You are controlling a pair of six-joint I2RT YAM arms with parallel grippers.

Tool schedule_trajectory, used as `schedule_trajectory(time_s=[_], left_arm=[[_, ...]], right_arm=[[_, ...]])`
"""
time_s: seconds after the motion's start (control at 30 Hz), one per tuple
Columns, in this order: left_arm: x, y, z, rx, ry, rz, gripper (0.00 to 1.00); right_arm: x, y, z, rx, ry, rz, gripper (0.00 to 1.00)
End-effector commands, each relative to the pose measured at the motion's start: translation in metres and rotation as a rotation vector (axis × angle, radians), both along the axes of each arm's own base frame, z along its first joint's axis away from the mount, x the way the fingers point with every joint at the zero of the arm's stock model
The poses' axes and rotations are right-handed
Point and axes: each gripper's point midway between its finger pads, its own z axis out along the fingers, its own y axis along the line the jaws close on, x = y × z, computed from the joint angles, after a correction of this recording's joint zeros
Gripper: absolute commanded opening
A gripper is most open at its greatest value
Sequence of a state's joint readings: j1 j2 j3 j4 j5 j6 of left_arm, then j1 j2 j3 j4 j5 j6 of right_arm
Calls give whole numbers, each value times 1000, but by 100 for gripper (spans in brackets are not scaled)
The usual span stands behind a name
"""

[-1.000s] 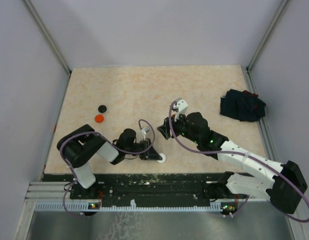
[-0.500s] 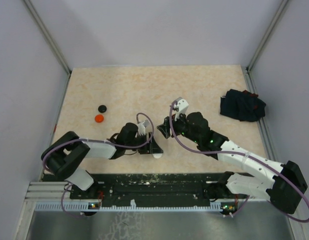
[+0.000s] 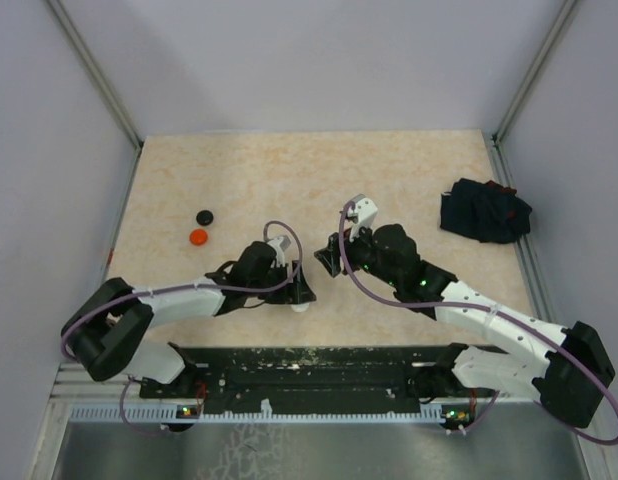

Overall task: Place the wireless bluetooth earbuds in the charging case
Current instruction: Place the charging case at the center of the board, then pick up the charging case at the center of the board.

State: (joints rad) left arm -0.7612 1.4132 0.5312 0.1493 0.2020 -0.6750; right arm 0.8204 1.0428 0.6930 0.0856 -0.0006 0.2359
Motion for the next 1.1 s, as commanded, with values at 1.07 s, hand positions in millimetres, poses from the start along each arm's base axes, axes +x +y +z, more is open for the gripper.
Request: schedule_trajectory(time_s=[1.07], left_arm=[[87,189,39,491,-211,551,90]], right_arm=[[6,-9,12,25,-46,-60,57]])
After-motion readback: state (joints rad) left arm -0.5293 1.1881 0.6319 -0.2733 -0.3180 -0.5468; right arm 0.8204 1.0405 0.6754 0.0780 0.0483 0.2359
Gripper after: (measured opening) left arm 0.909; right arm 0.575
